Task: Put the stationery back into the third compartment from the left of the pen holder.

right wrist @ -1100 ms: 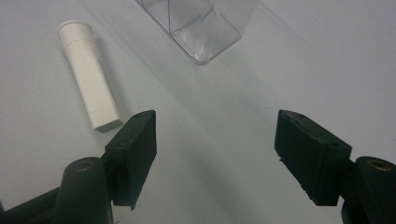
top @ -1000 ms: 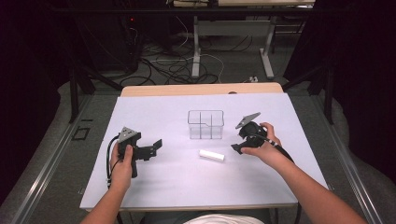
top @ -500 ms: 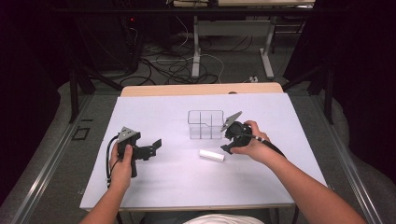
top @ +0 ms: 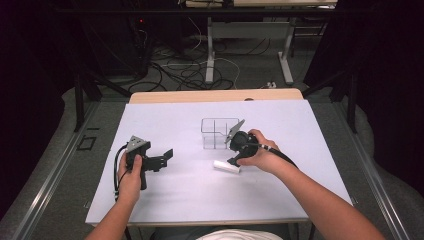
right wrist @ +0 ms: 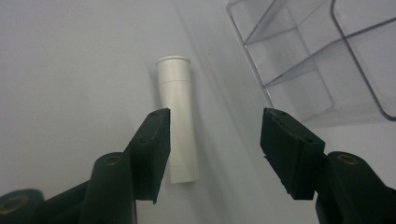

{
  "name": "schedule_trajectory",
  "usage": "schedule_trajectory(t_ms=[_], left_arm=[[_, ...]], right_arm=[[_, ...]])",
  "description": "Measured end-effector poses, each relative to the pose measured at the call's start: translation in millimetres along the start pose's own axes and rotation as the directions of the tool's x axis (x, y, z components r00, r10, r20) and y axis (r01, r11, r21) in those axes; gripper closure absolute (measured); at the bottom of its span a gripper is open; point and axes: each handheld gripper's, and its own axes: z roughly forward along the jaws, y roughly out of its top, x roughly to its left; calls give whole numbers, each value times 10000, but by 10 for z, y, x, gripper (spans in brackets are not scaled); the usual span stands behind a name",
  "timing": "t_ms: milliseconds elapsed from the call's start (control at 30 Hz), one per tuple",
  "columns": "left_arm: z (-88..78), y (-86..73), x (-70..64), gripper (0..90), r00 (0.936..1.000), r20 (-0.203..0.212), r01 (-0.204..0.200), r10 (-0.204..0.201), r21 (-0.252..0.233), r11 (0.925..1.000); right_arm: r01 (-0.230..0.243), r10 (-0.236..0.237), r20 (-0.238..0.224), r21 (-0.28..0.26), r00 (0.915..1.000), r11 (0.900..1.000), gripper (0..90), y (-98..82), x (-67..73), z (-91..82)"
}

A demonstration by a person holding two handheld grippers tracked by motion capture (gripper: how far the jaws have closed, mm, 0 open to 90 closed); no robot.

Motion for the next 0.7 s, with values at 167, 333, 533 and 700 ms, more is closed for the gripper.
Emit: schedule_trajectory(t_ms=[167,333,533,700], left_arm=[[2,-1,0,4,10000,5,-15,15,49,10000],[6,-3,1,4,10000,11,-58,57,89,9999],[15,-6,-1,4,10000,35,-51,51,98,9999],[17,-7,0,5,10000,36,-61,60,117,9999]], right_arm=[[41,-35,-268,235,9996,9997,427,44,36,51],[-165,204,-651,600,9977,9981,441,44,52,127],[104,-30,-830,883,9965,9960,480,56,59,222],[491,-405,-872,986,9954,9939,504,80,60,301]])
